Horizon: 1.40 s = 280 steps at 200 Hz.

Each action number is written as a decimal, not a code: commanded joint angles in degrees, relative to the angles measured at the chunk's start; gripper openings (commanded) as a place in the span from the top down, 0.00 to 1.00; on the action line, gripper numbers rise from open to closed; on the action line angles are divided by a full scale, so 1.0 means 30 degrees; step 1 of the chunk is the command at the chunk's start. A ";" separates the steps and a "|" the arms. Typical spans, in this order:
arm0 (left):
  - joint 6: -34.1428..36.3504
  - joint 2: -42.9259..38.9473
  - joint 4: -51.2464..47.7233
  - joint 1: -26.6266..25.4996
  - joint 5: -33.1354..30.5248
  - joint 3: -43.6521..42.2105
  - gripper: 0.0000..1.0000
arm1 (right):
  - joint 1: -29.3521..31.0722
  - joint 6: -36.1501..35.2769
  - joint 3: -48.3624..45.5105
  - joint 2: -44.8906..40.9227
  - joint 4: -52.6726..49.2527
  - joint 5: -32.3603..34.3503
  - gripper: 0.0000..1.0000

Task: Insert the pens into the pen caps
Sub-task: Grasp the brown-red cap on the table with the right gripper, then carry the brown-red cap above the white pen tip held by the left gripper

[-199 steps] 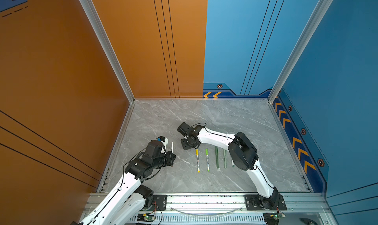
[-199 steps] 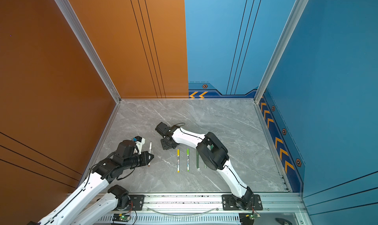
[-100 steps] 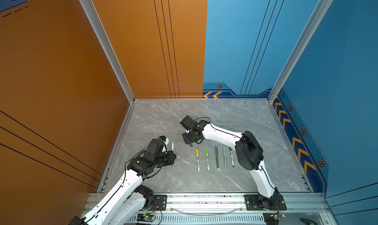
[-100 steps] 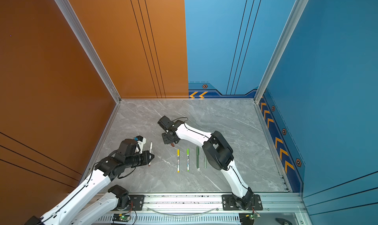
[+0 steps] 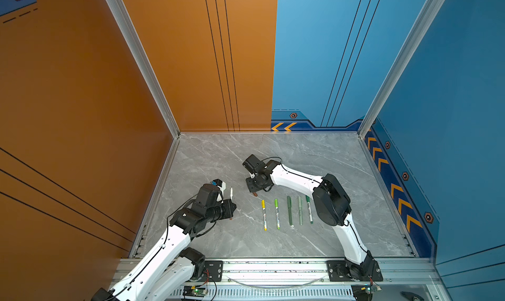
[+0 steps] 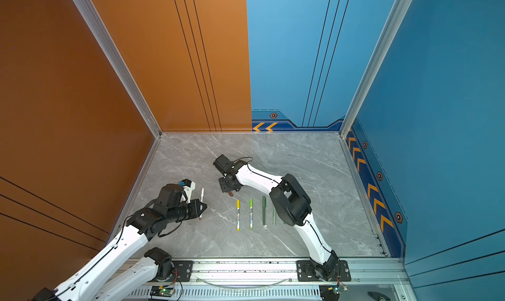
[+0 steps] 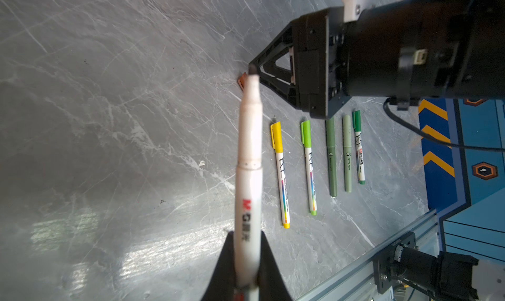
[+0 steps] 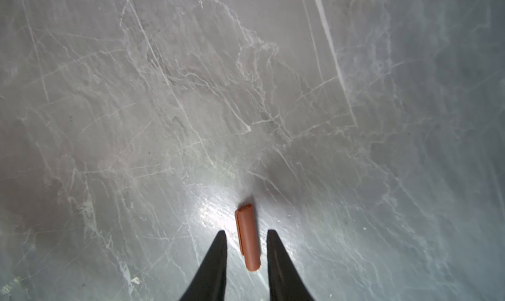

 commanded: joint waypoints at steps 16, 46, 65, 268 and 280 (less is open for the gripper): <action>0.0402 0.0031 0.0022 0.0195 0.0334 0.0606 1.00 | 0.0203 -0.0240 -0.0319 0.0767 -0.0619 0.0186 0.73; 0.0343 0.0004 0.0036 0.0195 0.0354 0.0672 1.00 | 0.0345 -0.0181 -0.1060 0.0991 -0.0563 0.0186 0.77; 0.0290 -0.0124 0.0037 0.0181 0.0393 0.0669 1.00 | 0.0430 -0.0123 -0.1142 0.1076 -0.0508 0.0184 0.84; 0.2016 0.0402 0.3574 -0.2233 0.4453 0.0409 1.00 | -0.0981 0.8952 -0.7030 -1.0565 0.6635 -0.2012 1.00; 0.1966 0.0443 0.3925 -0.2573 0.4299 0.0372 1.00 | -0.0990 0.9454 -0.7145 -1.0822 0.7037 -0.2524 1.00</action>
